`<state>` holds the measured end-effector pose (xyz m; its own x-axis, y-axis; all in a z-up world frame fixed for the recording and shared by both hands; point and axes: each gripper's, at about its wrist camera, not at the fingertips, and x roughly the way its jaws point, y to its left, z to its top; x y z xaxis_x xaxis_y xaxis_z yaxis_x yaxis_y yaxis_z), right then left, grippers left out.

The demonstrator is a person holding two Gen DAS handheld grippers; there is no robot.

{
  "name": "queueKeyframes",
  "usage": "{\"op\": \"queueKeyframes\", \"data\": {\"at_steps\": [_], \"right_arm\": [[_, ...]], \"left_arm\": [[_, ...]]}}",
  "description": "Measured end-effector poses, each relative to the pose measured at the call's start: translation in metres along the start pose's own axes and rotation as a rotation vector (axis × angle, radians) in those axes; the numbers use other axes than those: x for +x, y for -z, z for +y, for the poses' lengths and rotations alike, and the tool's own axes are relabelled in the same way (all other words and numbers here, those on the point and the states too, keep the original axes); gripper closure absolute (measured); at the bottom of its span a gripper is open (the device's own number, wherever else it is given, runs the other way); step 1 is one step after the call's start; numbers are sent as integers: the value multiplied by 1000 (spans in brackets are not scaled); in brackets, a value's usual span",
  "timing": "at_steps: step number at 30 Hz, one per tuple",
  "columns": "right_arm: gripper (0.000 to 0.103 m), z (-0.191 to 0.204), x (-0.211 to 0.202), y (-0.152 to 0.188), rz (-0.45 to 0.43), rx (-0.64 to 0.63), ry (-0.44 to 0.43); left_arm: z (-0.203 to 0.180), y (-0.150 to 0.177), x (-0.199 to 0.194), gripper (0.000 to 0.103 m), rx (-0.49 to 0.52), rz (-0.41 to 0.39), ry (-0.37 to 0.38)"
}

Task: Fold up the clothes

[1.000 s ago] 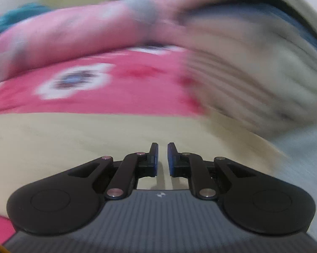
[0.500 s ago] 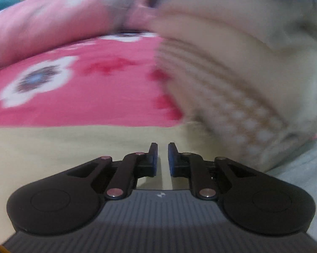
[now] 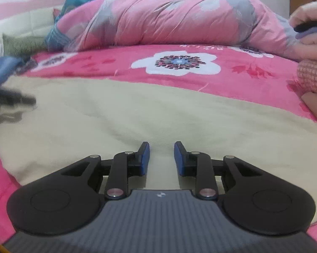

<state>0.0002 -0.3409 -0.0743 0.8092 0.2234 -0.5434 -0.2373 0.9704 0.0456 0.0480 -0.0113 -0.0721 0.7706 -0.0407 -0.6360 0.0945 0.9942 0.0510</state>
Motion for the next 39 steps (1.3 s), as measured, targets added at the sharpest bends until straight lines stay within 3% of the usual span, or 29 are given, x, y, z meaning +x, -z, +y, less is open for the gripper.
{"op": "queueKeyframes", "data": {"at_steps": [3, 19, 31, 39], "right_arm": [[77, 2, 1, 6, -30, -5, 3], [77, -10, -2, 16, -36, 52, -19], [76, 13, 1, 9, 7, -4, 89], [76, 8, -5, 13, -14, 12, 74]], "left_arm": [[-4, 8, 2, 9, 15, -46, -25], [-9, 10, 5, 7, 40, -49, -58], [-8, 12, 4, 4, 35, -45, -78], [-10, 13, 2, 1, 29, -49, -108]]}}
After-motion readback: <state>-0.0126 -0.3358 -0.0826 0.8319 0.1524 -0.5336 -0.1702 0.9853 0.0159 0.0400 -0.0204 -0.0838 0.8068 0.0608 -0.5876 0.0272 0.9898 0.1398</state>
